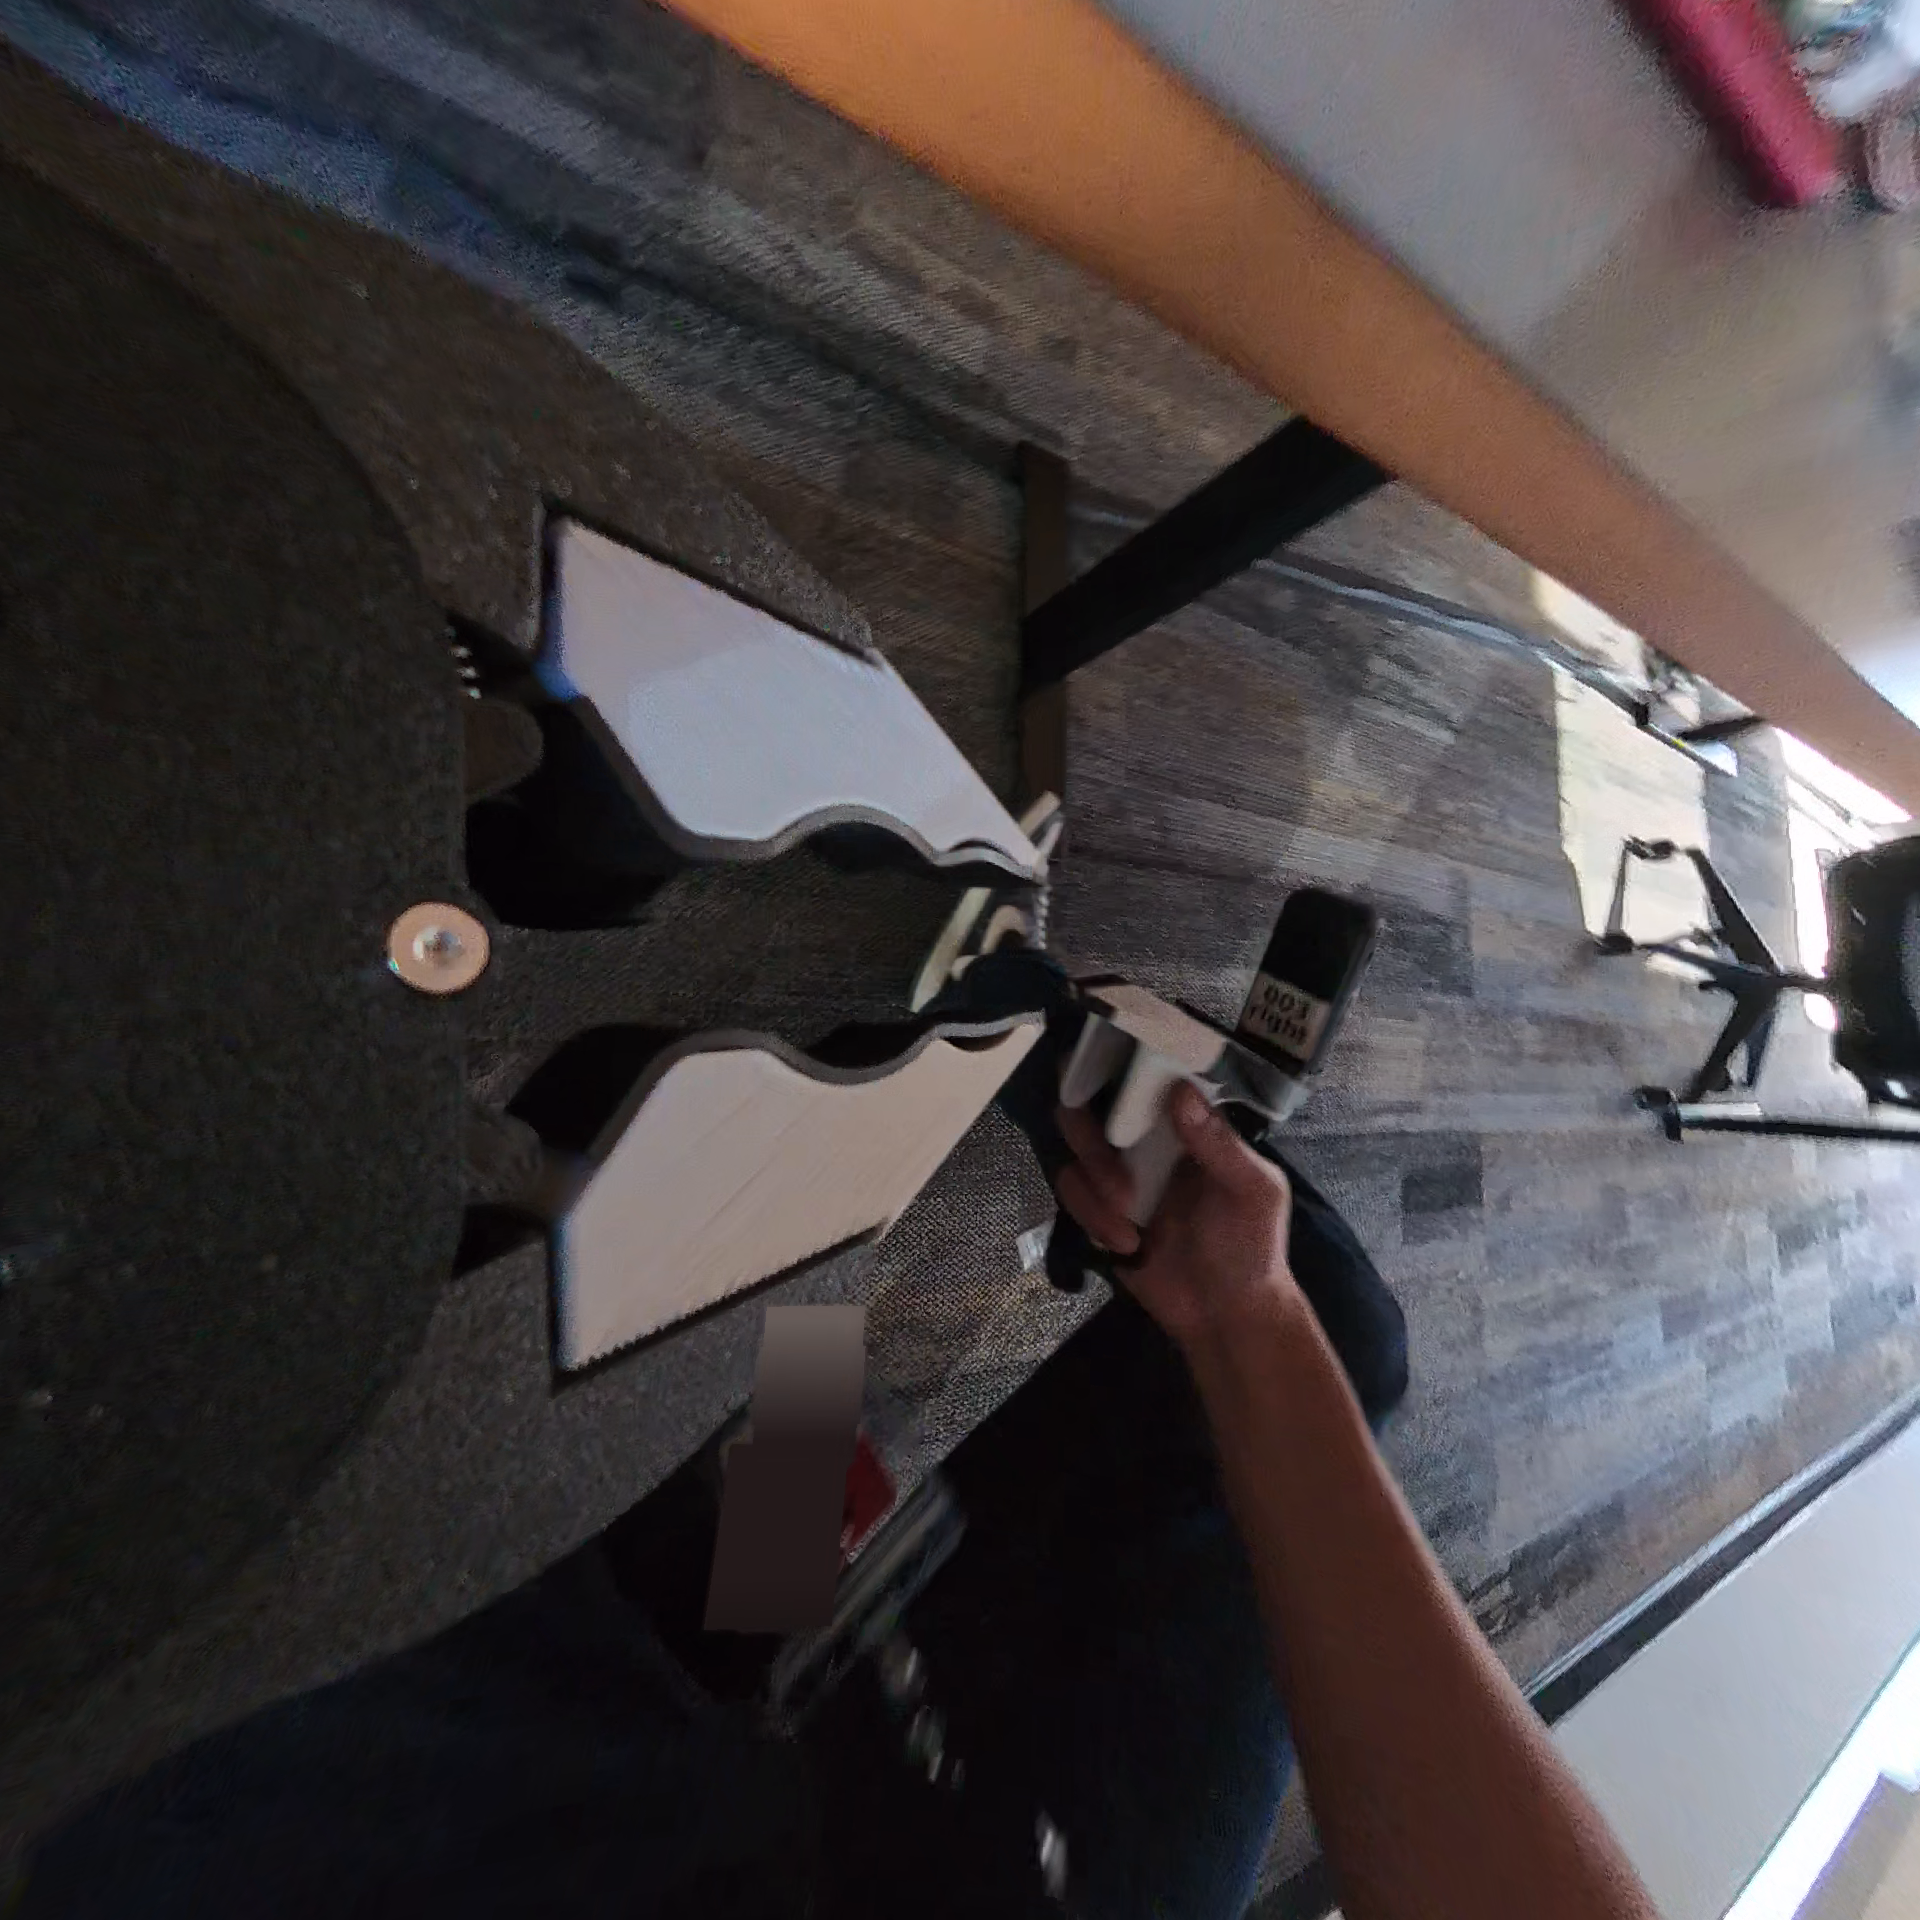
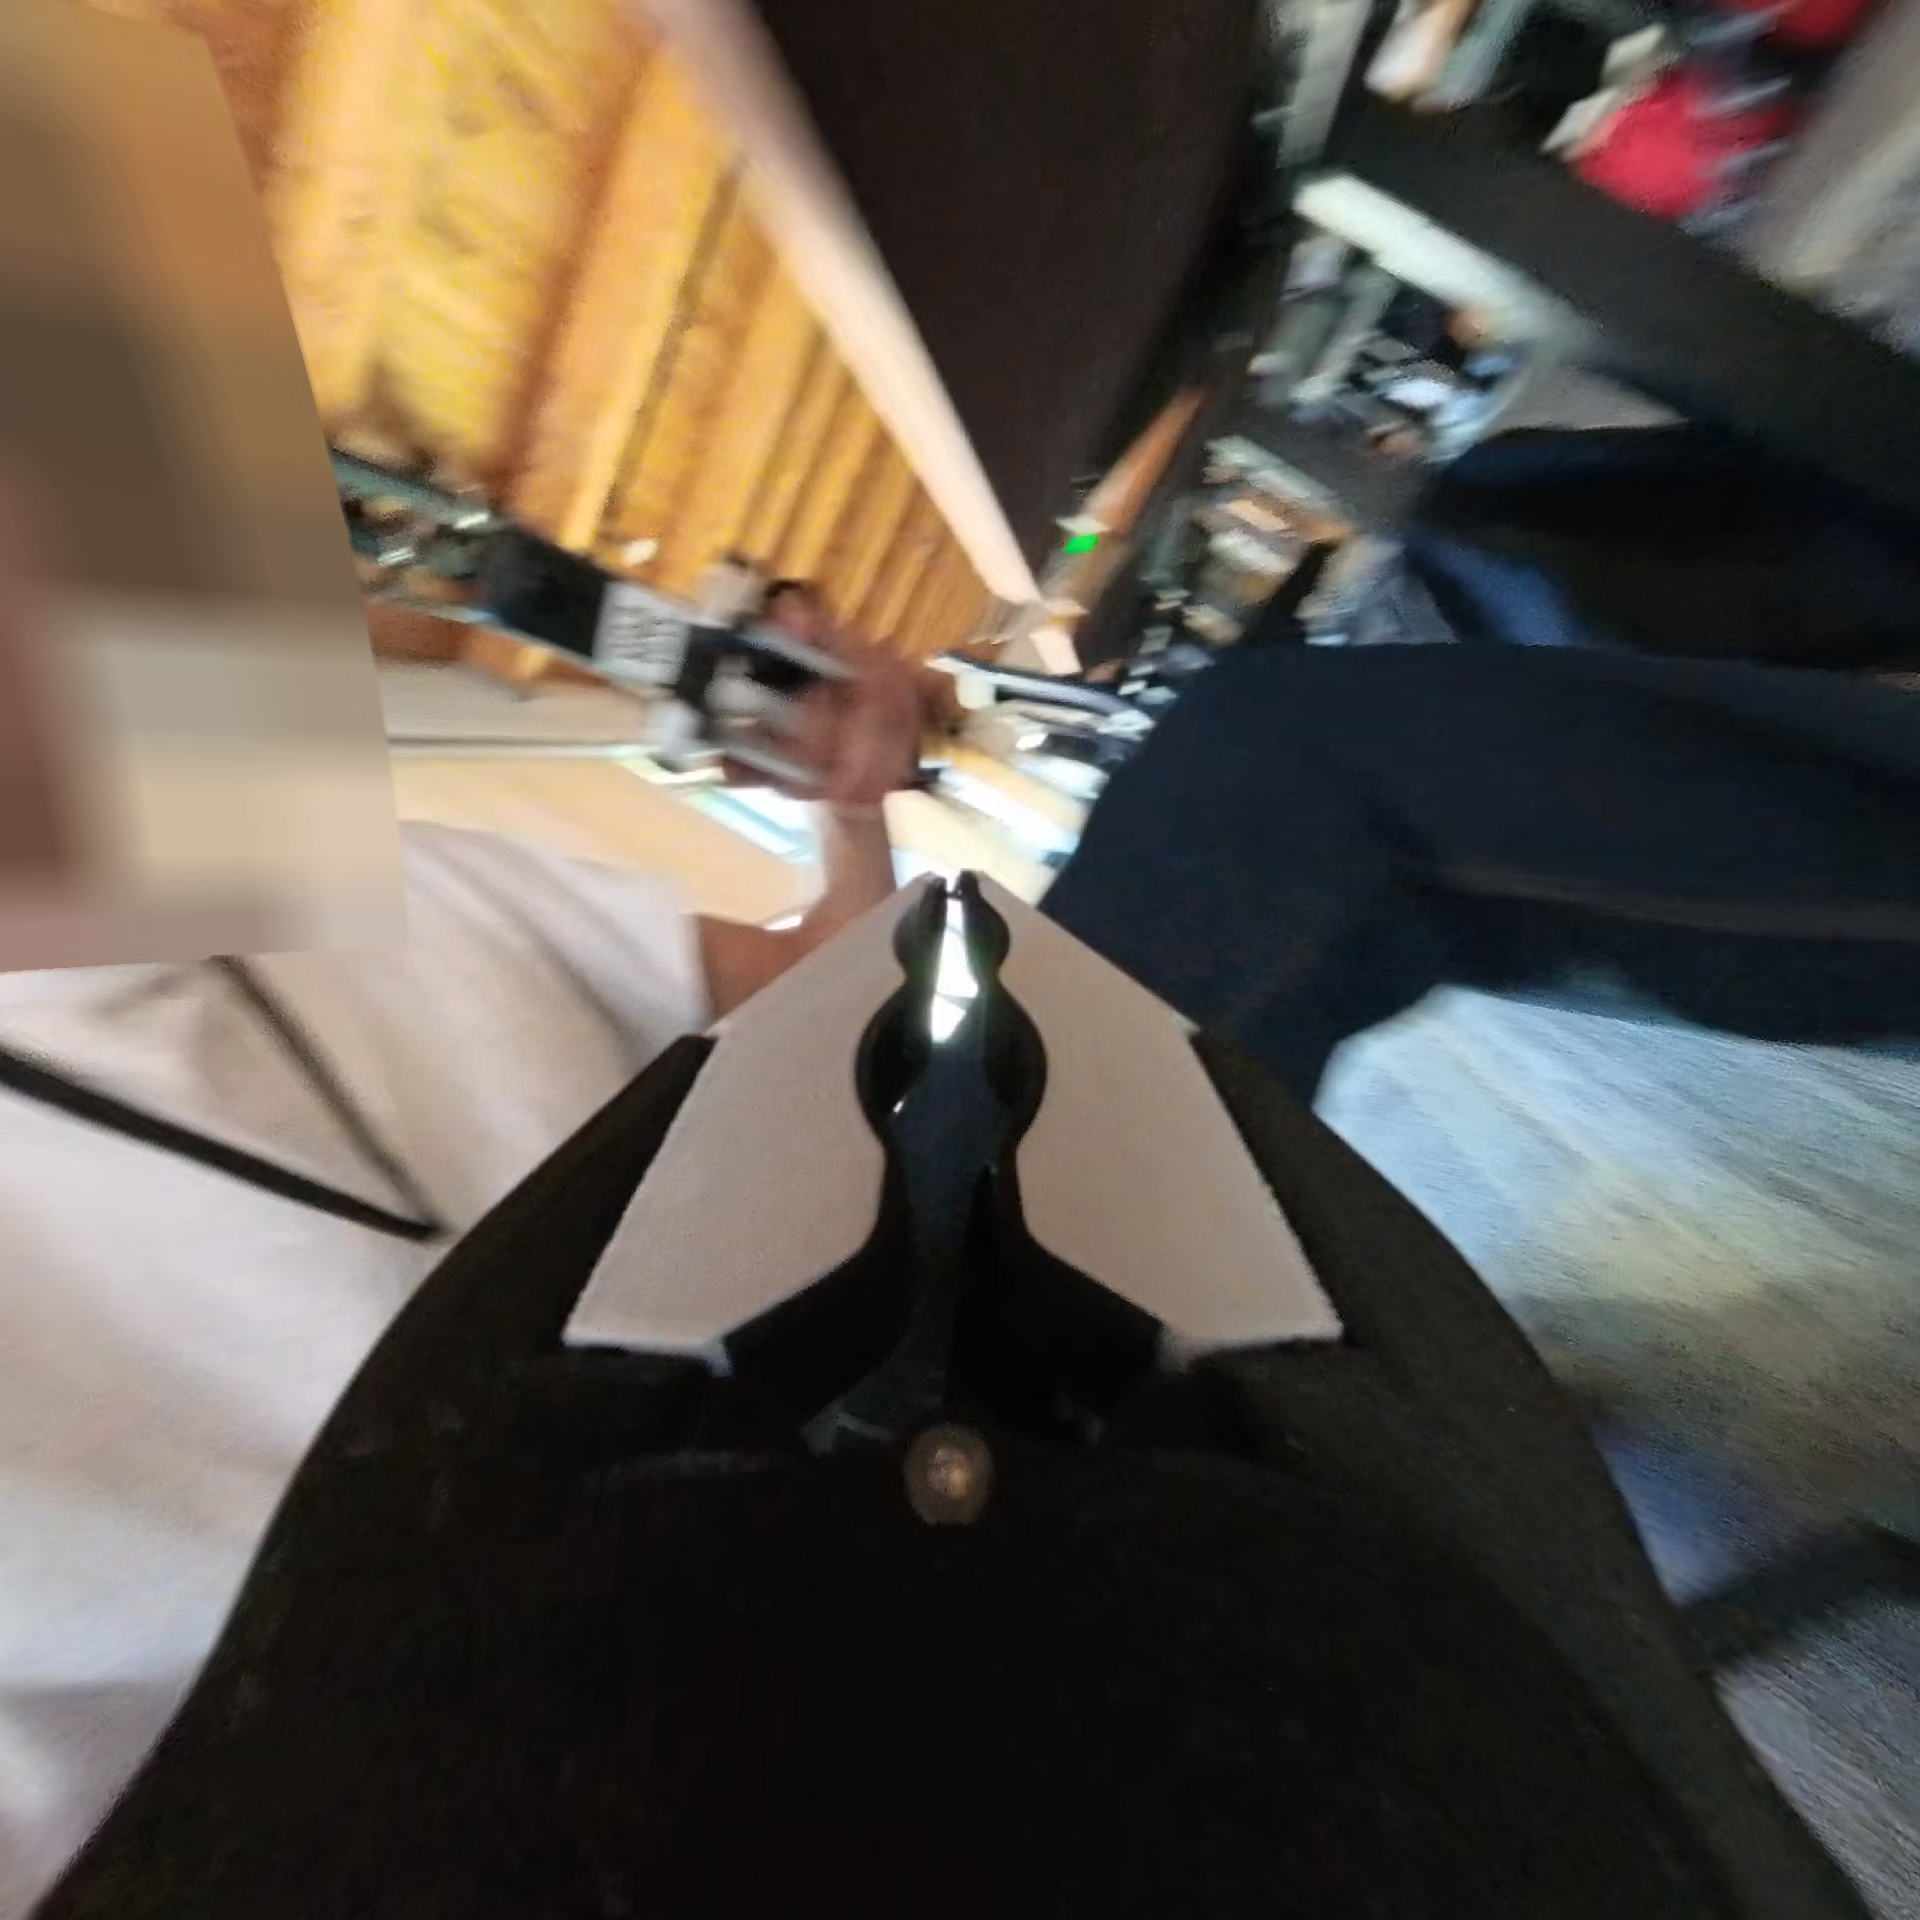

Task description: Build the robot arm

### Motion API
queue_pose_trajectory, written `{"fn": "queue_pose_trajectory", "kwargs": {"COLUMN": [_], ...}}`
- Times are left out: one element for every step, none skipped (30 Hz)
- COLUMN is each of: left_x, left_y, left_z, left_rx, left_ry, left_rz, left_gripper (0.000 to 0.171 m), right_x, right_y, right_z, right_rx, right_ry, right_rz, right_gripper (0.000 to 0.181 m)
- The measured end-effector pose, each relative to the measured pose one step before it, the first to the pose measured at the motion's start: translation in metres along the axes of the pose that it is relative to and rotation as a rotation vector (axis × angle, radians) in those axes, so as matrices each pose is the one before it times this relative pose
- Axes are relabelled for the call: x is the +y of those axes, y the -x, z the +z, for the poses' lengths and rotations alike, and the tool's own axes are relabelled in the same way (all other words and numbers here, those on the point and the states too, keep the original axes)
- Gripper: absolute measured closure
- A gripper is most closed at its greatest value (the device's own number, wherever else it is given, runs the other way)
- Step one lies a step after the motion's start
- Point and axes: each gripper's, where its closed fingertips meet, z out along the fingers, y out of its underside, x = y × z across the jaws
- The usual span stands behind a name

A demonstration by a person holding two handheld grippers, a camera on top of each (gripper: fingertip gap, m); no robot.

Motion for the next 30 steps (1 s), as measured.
{"fn": "queue_pose_trajectory", "kwargs": {"left_x": [-0.01062, -0.00915, -0.00843, -0.00879, -0.01024, -0.01166, -0.01240, -0.01229, -0.01096, -0.00793, -0.00429, -0.00074, 0.00152, 0.00247, 0.00208, 0.00154, 0.00002, -0.00243, -0.00414, -0.00439, -0.00455, -0.00575, -0.00699, -0.00632, -0.00471, -0.00482, -0.00416, -0.00271, -0.00140, -0.00103], "left_y": [-0.00641, -0.00600, -0.00611, -0.00512, -0.00277, -0.00165, 0.00148, 0.00663, 0.01048, 0.01348, 0.01692, 0.02147, 0.02447, 0.02337, 0.02087, 0.01844, 0.01425, 0.00911, 0.00730, 0.00943, 0.00983, 0.00671, 0.00439, 0.00461, 0.00532, 0.00375, 0.00195, 0.00122, -0.00010, -0.00171], "left_z": [-0.00244, -0.00163, -0.00155, -0.00207, -0.00302, -0.00445, -0.00580, -0.00699, -0.00728, -0.00656, -0.00505, -0.00332, -0.00135, 0.00090, 0.00283, 0.00458, 0.00553, 0.00503, 0.00356, 0.00249, 0.00122, -0.00012, -0.00169, -0.00214, -0.00184, -0.00189, -0.00198, -0.00159, -0.00105, -0.00093], "left_rx": [0.0219, 0.0301, 0.0414, 0.0420, 0.0309, 0.0270, 0.0156, -0.0039, -0.0108, -0.0089, -0.0145, -0.0332, -0.0494, -0.0425, -0.0328, -0.0238, -0.0035, 0.0254, 0.0346, 0.0195, 0.0150, 0.0295, 0.0350, 0.0251, 0.0161, 0.0220, 0.0272, 0.0270, 0.0309, 0.0369], "left_ry": [-0.01070, -0.00165, 0.00134, -0.00323, -0.01155, -0.01693, -0.01705, -0.01630, -0.01411, -0.00436, 0.00775, 0.01860, 0.02279, 0.01941, 0.01390, 0.00814, -0.00282, -0.01733, -0.02743, -0.02558, -0.02165, -0.02491, -0.03136, -0.02786, -0.01656, -0.01516, -0.01327, -0.00595, -0.00059, -0.00157], "left_rz": [0.0447, 0.0404, 0.0359, 0.0349, 0.0341, 0.0356, 0.0378, 0.0363, 0.0283, 0.0146, 0.0020, -0.0003, -0.0009, -0.0053, -0.0161, -0.0351, -0.0566, -0.0698, -0.0781, -0.0882, -0.0950, -0.0936, -0.0858, -0.0744, -0.0650, -0.0543, -0.0410, -0.0307, -0.0258, -0.0255], "left_gripper": [0.149, 0.149, 0.149, 0.149, 0.149, 0.149, 0.149, 0.149, 0.149, 0.150, 0.149, 0.149, 0.149, 0.150, 0.150, 0.150, 0.150, 0.150, 0.150, 0.151, 0.151, 0.151, 0.151, 0.153, 0.153, 0.154, 0.156, 0.157, 0.157, 0.157], "right_x": [-0.00106, -0.00099, 0.00248, 0.00109, -0.00178, -0.00554, -0.01554, -0.02001, -0.02022, -0.02483, -0.02693, -0.02272, -0.01574, -0.01162, -0.01040, -0.01052, -0.00802, -0.00565, -0.00388, -0.00066, -0.00072, -0.00134, -0.00051, -0.00025, -0.00089, 0.00015, -0.00065, -0.00268, -0.00083, 0.00188], "right_y": [0.03849, 0.03169, 0.02524, 0.02003, 0.01553, 0.01344, 0.01454, 0.01248, 0.00411, -0.00345, -0.00816, -0.01713, -0.02385, -0.02502, -0.01789, -0.00847, -0.00629, -0.00750, -0.00929, -0.00627, -0.00382, -0.00416, -0.00397, -0.00256, -0.00169, -0.00351, -0.00304, -0.00070, 0.00036, -0.00132], "right_z": [0.01771, 0.01934, 0.02012, 0.01910, 0.01676, 0.01407, 0.01035, 0.00700, 0.00392, -0.00072, -0.00292, -0.00358, -0.00357, -0.00227, 0.00024, 0.00174, 0.00281, 0.00345, 0.00364, 0.00421, 0.00364, 0.00285, 0.00248, 0.00260, 0.00261, 0.00254, 0.00222, 0.00218, 0.00311, 0.00383], "right_rx": [-0.0813, -0.0639, -0.0419, -0.0134, 0.0136, 0.0166, 0.0031, 0.0021, 0.0342, 0.0636, 0.0633, 0.0908, 0.1106, 0.1054, 0.0552, -0.0017, -0.0023, 0.0208, 0.0398, 0.0263, 0.0223, 0.0295, 0.0284, 0.0206, 0.0146, 0.0256, 0.0221, 0.0034, -0.0116, -0.0037], "right_ry": [0.0258, 0.0212, 0.0459, 0.0474, 0.0391, 0.0317, -0.0112, -0.0162, 0.0164, 0.0094, 0.0084, 0.0412, 0.0731, 0.0680, 0.0441, 0.0160, 0.0064, 0.0017, 0.0025, 0.0229, 0.0228, 0.0164, 0.0208, 0.0212, 0.0177, 0.0256, 0.0200, 0.0017, 0.0082, 0.0186], "right_rz": [0.0130, 0.0216, 0.0015, -0.0306, -0.0567, -0.0484, -0.0464, -0.0460, -0.0540, -0.0763, -0.0732, -0.0763, -0.1012, -0.1237, -0.1189, -0.1021, -0.0992, -0.1171, -0.1011, -0.0830, -0.0838, -0.0805, -0.0758, -0.0724, -0.0677, -0.0719, -0.0704, -0.0544, -0.0324, -0.0208], "right_gripper": [0.181, 0.181, 0.181, 0.181, 0.181, 0.181, 0.181, 0.181, 0.181, 0.181, 0.181, 0.181, 0.181, 0.181, 0.180, 0.181, 0.180, 0.180, 0.180, 0.180, 0.180, 0.180, 0.181, 0.181, 0.181, 0.181, 0.181, 0.180, 0.181, 0.180]}}
